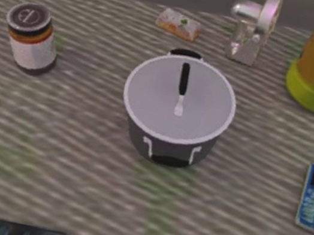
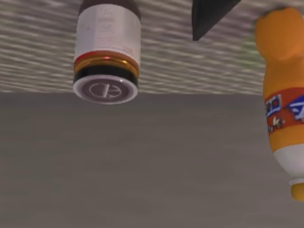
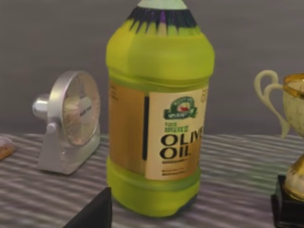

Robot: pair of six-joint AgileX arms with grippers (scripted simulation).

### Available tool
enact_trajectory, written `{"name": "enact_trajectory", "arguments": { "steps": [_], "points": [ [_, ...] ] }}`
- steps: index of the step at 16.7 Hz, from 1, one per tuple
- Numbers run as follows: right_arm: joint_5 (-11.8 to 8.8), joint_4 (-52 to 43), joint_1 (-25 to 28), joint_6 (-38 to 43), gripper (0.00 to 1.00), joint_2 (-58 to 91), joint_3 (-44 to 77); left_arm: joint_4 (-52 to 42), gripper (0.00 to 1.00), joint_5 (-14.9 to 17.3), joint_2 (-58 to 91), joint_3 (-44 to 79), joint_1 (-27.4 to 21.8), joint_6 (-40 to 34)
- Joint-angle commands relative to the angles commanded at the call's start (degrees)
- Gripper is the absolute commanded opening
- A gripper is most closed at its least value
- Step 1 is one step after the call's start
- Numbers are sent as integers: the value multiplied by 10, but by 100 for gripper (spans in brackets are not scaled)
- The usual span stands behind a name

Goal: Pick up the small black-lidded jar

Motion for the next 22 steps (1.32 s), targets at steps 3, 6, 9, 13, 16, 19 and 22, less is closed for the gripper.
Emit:
{"name": "enact_trajectory", "arguments": {
  "steps": [3, 6, 9, 13, 16, 19, 22],
  "points": [
    [0, 0, 0, 0, 100, 0, 0, -4, 100, 0, 5, 3, 0, 1],
    [0, 0, 0, 0, 100, 0, 0, -39, 100, 2, 54, 41, -2, 6],
    [0, 0, 0, 0, 100, 0, 0, -99, 100, 5, 145, 124, -5, 15],
    [0, 0, 0, 0, 100, 0, 0, -205, 100, 11, 315, 297, -12, 32],
    [0, 0, 0, 0, 100, 0, 0, -297, 100, 16, 468, 460, -16, 46],
    [0, 0, 0, 0, 100, 0, 0, -396, 100, 21, 636, 638, -21, 60],
    [0, 0, 0, 0, 100, 0, 0, -495, 100, 23, 812, 822, -23, 74]
  ]
}}
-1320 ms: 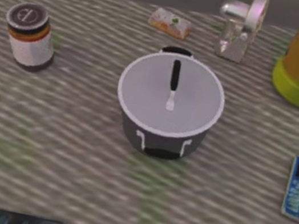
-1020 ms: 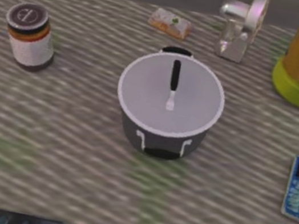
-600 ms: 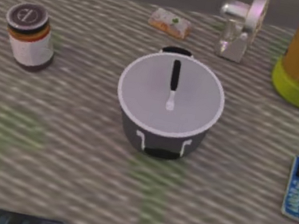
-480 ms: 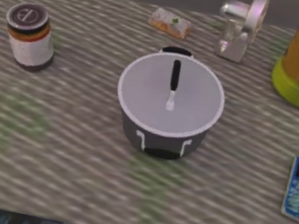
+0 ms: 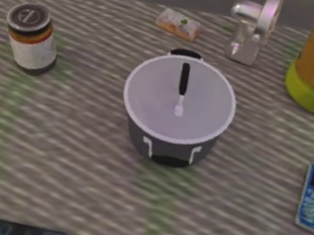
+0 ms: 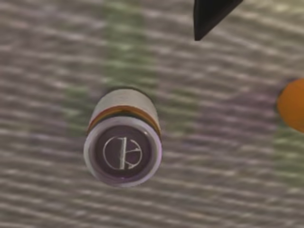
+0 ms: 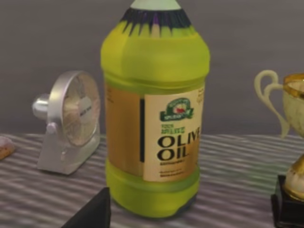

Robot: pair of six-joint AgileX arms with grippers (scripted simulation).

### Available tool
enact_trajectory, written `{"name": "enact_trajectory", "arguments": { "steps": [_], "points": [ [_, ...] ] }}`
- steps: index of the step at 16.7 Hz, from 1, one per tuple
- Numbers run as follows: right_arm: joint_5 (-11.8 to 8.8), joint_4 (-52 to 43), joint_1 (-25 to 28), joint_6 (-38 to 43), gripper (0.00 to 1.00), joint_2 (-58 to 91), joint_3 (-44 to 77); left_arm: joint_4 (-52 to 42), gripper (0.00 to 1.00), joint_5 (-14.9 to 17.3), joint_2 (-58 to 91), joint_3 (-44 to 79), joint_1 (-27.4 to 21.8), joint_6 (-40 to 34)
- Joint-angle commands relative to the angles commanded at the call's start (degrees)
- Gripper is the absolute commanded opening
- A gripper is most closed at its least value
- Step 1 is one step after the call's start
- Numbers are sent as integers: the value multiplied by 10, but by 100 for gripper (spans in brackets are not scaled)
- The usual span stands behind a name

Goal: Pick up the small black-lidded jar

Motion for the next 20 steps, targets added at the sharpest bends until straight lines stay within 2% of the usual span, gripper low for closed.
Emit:
{"name": "enact_trajectory", "arguments": {
  "steps": [6, 11, 16, 20],
  "points": [
    [0, 0, 0, 0, 100, 0, 0, -180, 100, 1, 340, 351, -1, 24],
    [0, 0, 0, 0, 100, 0, 0, -297, 100, -2, 568, 586, 2, 37],
    [0, 0, 0, 0, 100, 0, 0, -366, 100, -5, 705, 724, 5, 44],
    [0, 0, 0, 0, 100, 0, 0, -378, 100, -6, 728, 746, 6, 45]
  ]
}}
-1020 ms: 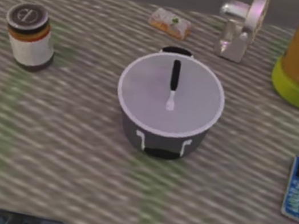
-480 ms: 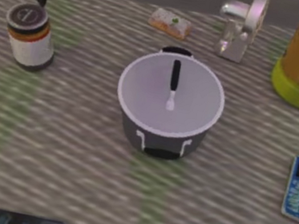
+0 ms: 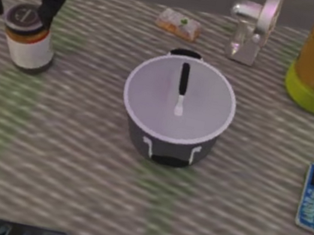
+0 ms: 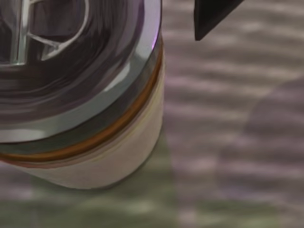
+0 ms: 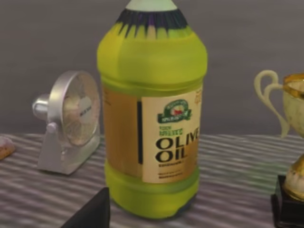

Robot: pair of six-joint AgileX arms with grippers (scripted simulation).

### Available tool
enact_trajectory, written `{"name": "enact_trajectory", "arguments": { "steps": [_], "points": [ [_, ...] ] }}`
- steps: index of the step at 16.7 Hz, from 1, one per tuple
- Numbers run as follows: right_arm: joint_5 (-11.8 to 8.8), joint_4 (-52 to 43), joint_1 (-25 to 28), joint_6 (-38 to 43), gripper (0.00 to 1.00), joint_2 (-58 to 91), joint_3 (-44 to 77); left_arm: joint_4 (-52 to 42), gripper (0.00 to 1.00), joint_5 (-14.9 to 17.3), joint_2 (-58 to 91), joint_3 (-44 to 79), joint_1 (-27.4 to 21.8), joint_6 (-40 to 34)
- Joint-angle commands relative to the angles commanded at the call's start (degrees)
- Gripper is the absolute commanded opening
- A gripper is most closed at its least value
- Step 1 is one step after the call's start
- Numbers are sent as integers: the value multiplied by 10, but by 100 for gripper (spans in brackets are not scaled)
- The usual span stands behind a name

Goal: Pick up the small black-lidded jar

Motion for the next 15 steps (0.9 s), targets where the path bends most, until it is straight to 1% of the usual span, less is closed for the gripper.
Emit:
{"name": "enact_trajectory", "arguments": {
  "steps": [5, 12, 15],
  "points": [
    [0, 0, 0, 0, 100, 0, 0, 10, 100, 0, -2, -11, -2, -1],
    [0, 0, 0, 0, 100, 0, 0, 129, 100, 0, -24, -154, -1, -1],
    [0, 0, 0, 0, 100, 0, 0, 138, 100, 0, -25, -163, -1, -1]
  ]
}}
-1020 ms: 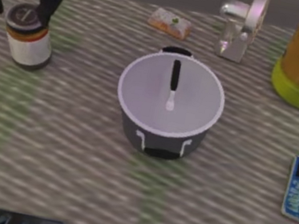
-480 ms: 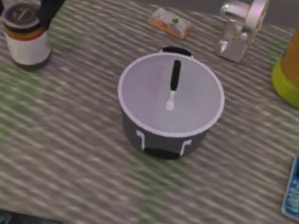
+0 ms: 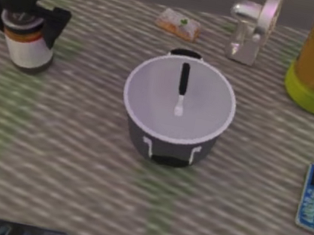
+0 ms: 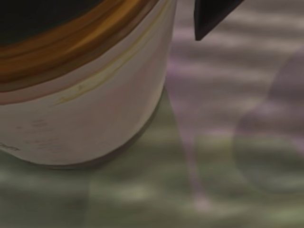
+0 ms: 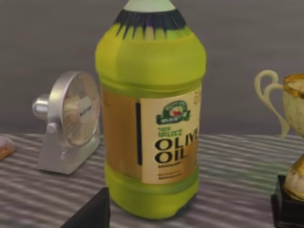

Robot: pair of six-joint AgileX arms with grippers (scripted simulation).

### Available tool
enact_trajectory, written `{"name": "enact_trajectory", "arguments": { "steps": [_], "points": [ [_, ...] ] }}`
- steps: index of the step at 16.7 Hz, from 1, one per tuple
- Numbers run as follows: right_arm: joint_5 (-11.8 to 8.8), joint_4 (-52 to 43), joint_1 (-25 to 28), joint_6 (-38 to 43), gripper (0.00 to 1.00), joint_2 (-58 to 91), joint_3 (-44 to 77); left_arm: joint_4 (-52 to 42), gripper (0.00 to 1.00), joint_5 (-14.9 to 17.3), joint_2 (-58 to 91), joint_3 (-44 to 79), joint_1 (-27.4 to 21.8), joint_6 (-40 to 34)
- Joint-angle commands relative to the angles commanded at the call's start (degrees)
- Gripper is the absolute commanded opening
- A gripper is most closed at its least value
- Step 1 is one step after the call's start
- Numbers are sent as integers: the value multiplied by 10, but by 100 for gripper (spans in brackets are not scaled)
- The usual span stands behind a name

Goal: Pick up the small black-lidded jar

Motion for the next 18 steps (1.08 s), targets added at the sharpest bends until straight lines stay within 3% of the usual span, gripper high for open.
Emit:
{"name": "enact_trajectory", "arguments": {
  "steps": [2, 15, 18],
  "points": [
    [0, 0, 0, 0, 100, 0, 0, 0, 100, 0, 0, 0, 0, 0],
    [0, 0, 0, 0, 100, 0, 0, 0, 2, 0, 0, 0, 0, 0],
    [0, 0, 0, 0, 100, 0, 0, 0, 0, 0, 0, 0, 0, 0]
  ]
}}
